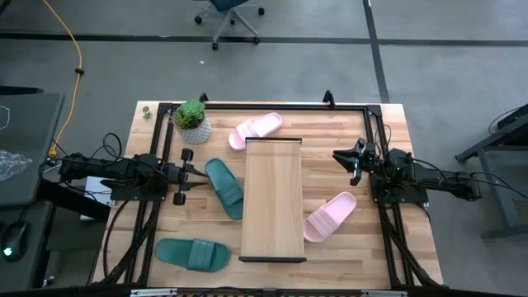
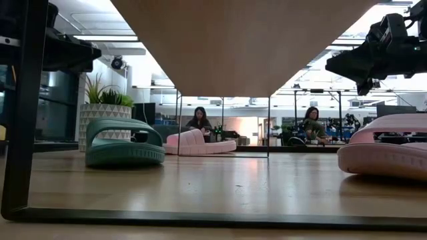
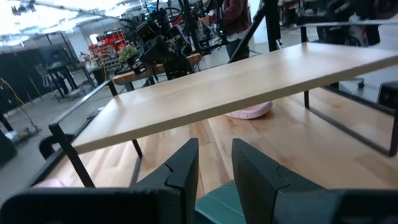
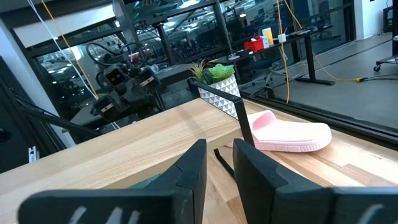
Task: Pick and place slides into the shelf
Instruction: Put the bottom pink slides on the shelf
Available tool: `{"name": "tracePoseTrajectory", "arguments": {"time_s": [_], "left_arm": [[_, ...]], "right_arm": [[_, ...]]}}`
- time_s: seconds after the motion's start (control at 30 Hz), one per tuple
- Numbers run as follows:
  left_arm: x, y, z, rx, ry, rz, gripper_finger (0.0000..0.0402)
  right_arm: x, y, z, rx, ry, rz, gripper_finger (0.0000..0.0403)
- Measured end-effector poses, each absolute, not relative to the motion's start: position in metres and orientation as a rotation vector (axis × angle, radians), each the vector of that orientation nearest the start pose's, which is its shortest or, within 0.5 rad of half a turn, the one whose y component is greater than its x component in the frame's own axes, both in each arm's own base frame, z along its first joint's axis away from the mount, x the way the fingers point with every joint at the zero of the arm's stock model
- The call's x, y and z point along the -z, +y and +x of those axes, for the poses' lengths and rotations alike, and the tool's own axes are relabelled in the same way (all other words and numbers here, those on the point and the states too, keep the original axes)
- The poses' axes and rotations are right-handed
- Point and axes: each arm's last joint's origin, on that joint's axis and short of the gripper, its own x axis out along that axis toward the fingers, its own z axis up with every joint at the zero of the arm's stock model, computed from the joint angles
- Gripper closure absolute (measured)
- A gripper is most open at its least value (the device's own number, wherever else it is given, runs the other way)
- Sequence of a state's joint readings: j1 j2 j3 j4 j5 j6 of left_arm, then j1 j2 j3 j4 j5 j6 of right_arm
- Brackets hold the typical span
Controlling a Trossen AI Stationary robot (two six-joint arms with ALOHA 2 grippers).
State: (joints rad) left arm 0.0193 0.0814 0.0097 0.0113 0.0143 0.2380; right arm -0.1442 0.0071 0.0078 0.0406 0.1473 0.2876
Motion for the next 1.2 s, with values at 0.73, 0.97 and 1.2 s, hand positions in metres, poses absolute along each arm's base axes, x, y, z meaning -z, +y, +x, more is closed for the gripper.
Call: {"name": "tracePoseTrajectory", "arguments": {"time_s": [0.73,0.97,1.2], "left_arm": [[-0.162,0.002,0.102,-0.031,0.055,-0.259,0.0316],[-0.162,0.003,0.102,-0.045,0.049,-0.24,0.0316],[-0.162,0.003,0.102,-0.067,0.044,-0.243,0.0316]], "right_arm": [[-0.176,-0.019,0.095,0.244,-0.282,1.063,0.0332],[-0.227,-0.018,0.081,0.15,-0.5,0.968,0.0332],[-0.289,-0.016,0.07,0.255,-0.322,0.85,0.0332]]}}
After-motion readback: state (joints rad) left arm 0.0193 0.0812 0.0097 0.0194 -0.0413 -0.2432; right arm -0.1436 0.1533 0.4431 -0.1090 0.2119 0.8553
